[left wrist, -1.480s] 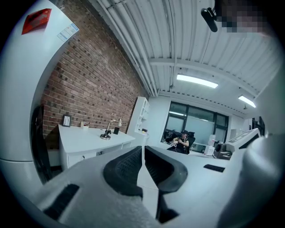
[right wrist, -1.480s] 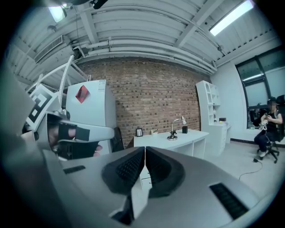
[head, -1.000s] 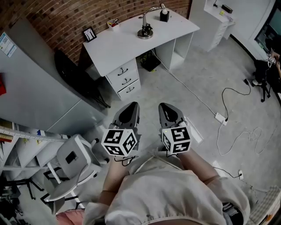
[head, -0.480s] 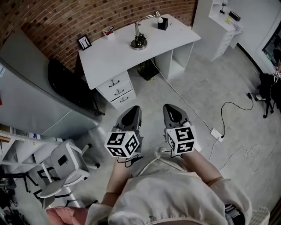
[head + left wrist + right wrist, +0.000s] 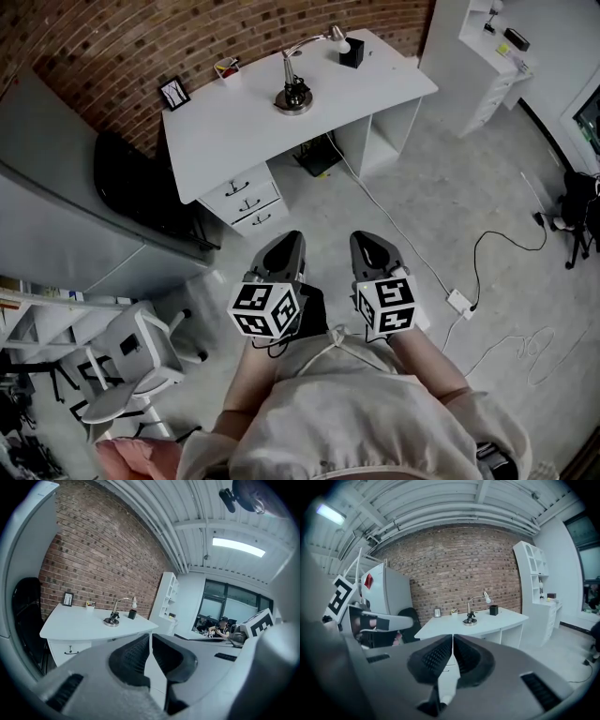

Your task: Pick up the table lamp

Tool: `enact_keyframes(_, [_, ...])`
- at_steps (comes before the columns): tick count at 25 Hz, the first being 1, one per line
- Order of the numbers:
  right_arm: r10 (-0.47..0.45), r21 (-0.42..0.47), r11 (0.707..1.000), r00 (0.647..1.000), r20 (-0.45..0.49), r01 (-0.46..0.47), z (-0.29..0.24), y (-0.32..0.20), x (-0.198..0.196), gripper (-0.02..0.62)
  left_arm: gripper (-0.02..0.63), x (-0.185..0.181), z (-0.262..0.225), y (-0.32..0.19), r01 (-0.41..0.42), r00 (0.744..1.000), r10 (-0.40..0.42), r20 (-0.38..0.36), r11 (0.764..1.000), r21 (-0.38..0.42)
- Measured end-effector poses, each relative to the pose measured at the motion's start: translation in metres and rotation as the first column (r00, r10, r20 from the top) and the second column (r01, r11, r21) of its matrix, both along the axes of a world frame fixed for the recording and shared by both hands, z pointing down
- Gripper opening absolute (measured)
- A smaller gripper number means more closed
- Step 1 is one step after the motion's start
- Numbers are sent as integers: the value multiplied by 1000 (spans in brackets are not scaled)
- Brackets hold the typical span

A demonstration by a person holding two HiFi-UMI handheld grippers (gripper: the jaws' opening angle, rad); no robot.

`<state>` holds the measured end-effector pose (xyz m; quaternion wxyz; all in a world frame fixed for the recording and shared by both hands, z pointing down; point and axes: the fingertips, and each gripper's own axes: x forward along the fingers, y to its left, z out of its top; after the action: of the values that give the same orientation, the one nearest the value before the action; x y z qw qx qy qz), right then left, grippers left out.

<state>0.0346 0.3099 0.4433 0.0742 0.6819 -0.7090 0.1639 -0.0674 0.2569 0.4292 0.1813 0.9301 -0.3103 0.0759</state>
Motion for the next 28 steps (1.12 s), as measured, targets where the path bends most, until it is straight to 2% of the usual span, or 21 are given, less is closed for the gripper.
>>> enact_keyframes(2, [15,-12,1000,1000,-11,-15,5,-16,11,29,32,12,6,-20,-16,1000,16,-5,1000,-14])
enact_keyframes(6, [51,-31,998,994,-94,-55,9,-56,34,29,32,40,13,-70,-64,998,63,-13,997,-34])
enact_keyframes(11, [93,-33,995,991,-95,-97,-4,-131,51,29,32,66,8,-152,-111,994,110,-26,993,-47])
enact_keyframes(16, [129,-23,991,987,-100,-132,-18,-222,56,29,32,74,-9,-243,-147,988,145,-47,988,-38])
enact_keyframes(22, [123,-33,991,988,-95,-127,-20,-315,49,29,32,58,-16,-342,-115,991,112,-74,993,-41])
enact_keyframes(28, [67,-77,994,993,-95,-75,-5,-375,42,29,32,33,9,-395,-35,998,29,-56,994,-104])
